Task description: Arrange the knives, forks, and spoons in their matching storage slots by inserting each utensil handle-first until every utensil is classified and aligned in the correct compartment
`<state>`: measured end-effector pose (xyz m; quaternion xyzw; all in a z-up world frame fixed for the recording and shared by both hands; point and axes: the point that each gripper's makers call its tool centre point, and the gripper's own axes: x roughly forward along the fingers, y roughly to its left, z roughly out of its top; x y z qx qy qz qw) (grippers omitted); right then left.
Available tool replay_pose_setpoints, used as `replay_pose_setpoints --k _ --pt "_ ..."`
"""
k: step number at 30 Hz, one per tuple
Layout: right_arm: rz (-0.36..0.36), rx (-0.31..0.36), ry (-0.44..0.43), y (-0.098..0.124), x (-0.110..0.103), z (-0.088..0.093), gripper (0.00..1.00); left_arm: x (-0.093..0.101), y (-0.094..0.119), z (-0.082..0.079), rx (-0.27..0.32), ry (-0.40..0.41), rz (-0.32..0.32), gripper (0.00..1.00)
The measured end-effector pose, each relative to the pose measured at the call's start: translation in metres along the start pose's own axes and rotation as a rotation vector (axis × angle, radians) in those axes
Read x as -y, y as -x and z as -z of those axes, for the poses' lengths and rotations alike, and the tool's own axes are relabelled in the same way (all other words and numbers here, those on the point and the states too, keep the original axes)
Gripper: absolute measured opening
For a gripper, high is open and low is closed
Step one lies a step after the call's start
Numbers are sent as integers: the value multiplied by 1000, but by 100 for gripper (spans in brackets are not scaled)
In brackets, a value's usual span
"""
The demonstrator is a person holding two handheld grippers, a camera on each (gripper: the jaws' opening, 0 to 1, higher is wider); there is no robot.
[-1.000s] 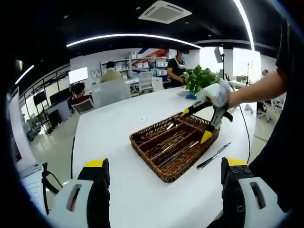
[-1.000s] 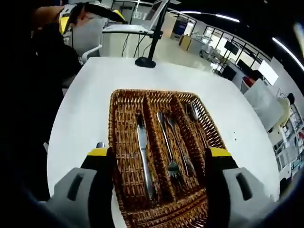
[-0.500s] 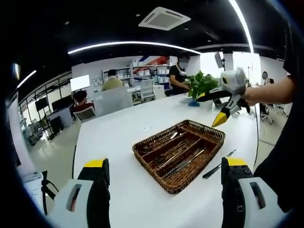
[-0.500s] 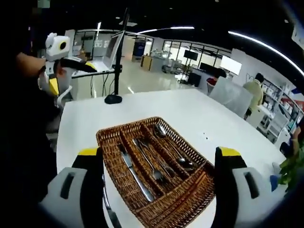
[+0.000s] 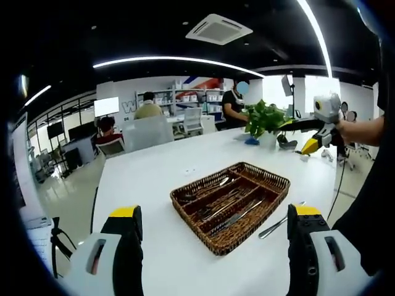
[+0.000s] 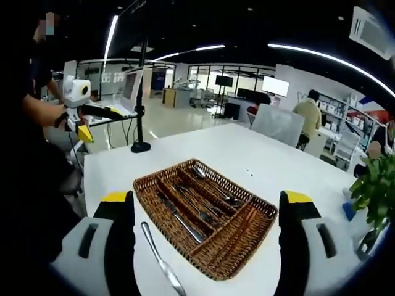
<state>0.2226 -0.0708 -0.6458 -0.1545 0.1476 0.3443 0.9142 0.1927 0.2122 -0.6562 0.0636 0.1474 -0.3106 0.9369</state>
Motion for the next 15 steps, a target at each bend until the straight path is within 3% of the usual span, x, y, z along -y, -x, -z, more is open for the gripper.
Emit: replay_pose_setpoints --k 2,4,9,11,13,15 --pt "6 9 -20 6 1 1 100 0 0 0 2 -5 2 100" --pt "15 6 -31 12 2 3 100 4 1 -10 60 24 19 100" --pt "37 14 -51 23 11 9 100 0 0 -5 28 -4 4 100" --pt "18 -12 -33 23 8 13 100 2 -1 -2 15 -1 17 100" --pt "30 3 -11 27 6 7 100 3 0 -3 7 -19 32 100" --pt "34 4 -20 30 4 3 100 -5 0 -2 22 -32 8 100"
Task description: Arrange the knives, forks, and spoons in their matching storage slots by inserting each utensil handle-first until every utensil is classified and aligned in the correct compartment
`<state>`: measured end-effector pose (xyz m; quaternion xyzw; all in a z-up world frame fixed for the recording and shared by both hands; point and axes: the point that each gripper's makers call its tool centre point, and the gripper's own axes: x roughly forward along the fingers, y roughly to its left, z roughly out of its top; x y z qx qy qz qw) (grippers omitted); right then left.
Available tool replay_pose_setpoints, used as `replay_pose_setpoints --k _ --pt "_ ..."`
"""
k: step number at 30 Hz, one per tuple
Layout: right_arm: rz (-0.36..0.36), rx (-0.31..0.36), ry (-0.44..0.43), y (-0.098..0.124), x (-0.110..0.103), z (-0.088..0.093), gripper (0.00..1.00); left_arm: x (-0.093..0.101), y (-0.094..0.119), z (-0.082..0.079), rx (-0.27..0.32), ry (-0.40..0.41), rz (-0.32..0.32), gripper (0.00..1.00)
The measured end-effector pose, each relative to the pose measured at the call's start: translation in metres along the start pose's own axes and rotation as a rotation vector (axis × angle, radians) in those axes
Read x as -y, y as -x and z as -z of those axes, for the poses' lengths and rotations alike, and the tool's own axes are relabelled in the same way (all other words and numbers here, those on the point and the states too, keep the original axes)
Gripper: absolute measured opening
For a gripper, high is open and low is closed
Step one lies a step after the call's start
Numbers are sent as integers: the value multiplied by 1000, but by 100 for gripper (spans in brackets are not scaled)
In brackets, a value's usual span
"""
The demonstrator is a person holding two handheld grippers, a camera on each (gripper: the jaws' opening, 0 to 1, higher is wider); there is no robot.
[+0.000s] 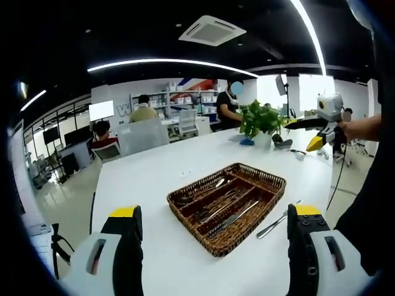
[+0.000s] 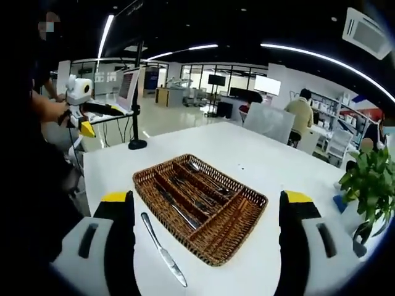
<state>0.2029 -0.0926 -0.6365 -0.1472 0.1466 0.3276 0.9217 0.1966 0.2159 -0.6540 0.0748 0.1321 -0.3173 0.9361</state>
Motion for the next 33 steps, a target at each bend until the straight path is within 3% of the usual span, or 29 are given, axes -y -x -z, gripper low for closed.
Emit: replay_pose_setpoints --k 3,6,9,12,14,15,17,19,27,31,33 --pt "60 -27 -9 7 3 1 100 0 3 0 17 7 16 100" --pt "131 -51 -48 16 7 1 100 1 8 12 -40 -5 89 100" --pt "134 -60 -44 22 10 4 100 2 13 8 -48 -16 99 100" --pt "76 -82 -46 22 9 13 100 1 19 1 -52 -18 67 100" --pt "35 -87 -2 23 7 15 100 4 23 -2 -52 1 47 100" --pt "37 -93 2 27 11 15 100 9 28 1 -84 6 36 100" --pt "-14 -46 41 30 6 8 100 15 35 -4 -64 -27 8 100" --pt "-7 -77 58 34 13 19 100 19 37 -8 -69 -23 -22 100" --pt "-49 -54 57 38 18 27 100 30 34 -32 -25 -14 -78 100" --pt "-34 -58 39 39 28 31 100 29 27 -30 -31 -14 -82 100" --pt "-42 -67 24 41 29 34 100 30 21 -19 -63 1 -53 100"
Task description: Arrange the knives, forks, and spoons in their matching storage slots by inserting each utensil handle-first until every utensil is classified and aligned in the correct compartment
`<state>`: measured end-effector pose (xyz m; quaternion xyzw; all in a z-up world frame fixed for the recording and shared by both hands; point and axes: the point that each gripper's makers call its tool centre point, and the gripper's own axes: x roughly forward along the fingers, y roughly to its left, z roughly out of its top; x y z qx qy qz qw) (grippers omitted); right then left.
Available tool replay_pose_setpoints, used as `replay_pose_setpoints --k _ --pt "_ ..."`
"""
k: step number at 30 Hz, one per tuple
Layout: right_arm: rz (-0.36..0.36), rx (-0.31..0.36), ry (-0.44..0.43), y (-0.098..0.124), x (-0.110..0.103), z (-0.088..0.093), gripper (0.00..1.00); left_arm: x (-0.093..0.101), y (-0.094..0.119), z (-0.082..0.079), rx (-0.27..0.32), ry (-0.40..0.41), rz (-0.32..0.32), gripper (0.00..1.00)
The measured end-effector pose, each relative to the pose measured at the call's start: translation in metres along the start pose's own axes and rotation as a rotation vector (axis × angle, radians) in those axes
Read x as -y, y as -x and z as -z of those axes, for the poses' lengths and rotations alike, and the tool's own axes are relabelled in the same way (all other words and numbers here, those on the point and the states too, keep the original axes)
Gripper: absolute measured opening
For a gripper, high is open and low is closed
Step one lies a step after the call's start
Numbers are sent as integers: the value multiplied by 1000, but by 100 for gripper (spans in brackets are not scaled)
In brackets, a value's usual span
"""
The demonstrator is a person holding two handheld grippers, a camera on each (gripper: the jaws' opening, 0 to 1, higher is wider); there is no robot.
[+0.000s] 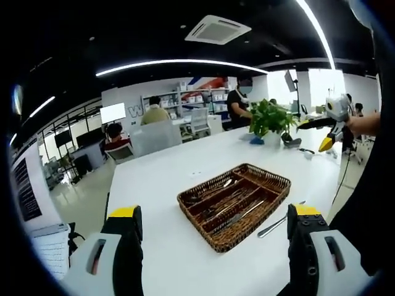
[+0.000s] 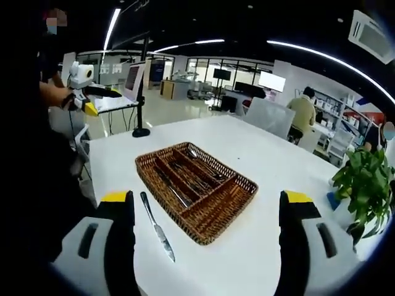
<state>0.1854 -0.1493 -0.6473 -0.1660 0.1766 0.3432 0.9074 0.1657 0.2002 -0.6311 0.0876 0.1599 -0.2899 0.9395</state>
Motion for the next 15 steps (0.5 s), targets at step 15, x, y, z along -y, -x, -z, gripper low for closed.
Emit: replay_pose_setpoints --k 15 --pt "-10 -68 -49 -3 4 13 100 -12 -18 20 -98 -9 27 100"
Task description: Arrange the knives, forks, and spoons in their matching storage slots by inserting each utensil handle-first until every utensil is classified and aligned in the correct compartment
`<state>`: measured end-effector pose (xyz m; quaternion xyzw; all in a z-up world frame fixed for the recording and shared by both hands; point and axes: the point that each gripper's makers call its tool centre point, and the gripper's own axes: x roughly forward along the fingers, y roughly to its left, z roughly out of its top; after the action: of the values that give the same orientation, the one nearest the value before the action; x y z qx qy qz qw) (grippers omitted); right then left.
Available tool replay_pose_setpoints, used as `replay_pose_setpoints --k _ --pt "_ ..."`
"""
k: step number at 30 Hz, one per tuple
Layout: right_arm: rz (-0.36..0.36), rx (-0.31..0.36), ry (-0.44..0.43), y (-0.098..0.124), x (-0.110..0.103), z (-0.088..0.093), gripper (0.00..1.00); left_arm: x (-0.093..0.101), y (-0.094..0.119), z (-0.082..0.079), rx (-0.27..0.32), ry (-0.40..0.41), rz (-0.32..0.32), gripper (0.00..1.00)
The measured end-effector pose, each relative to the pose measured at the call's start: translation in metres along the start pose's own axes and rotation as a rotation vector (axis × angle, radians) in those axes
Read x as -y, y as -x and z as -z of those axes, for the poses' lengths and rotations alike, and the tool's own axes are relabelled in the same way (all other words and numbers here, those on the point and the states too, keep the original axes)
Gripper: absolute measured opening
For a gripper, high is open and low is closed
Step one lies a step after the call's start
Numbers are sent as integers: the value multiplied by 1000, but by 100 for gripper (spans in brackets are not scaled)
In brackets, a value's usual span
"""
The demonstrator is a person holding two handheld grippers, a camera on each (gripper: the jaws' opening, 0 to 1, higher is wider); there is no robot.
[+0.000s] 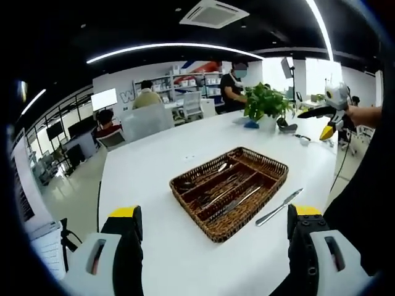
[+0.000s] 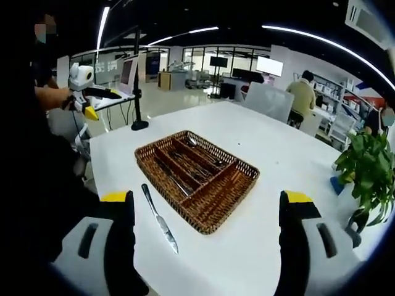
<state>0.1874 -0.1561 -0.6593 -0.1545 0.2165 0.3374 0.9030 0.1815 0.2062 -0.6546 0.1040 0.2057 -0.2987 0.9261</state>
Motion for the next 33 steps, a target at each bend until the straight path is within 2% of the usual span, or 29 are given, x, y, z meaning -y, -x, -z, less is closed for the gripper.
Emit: replay_pose_setpoints --k 4,7,10,11,14,20,25,29,33 --pt "1 -12 22 -5 3 2 100 0 -6 -2 -3 -18 8 100" --pt "-53 -67 37 -12 -3 12 99 -2 -10 0 -15 -23 15 100" --pt "-77 -104 104 -14 -7 16 87 -1 -11 0 -19 -31 19 100" --pt "-79 -111 146 -17 -9 15 87 -1 -12 1 -19 -34 23 100" --pt "-127 -131 104 -20 -18 19 91 -2 -11 2 -23 -39 21 100" --pt "-167 -198 114 -24 -26 37 90 -1 -10 5 -26 -31 18 100" --pt "-201 -196 126 -28 -37 37 93 4 -7 5 -20 -14 22 100" --pt "-262 -272 105 -33 -49 58 95 4 -6 8 -25 -20 22 100" --pt "-291 -315 151 -36 -58 75 82 5 -1 7 -19 -17 19 100"
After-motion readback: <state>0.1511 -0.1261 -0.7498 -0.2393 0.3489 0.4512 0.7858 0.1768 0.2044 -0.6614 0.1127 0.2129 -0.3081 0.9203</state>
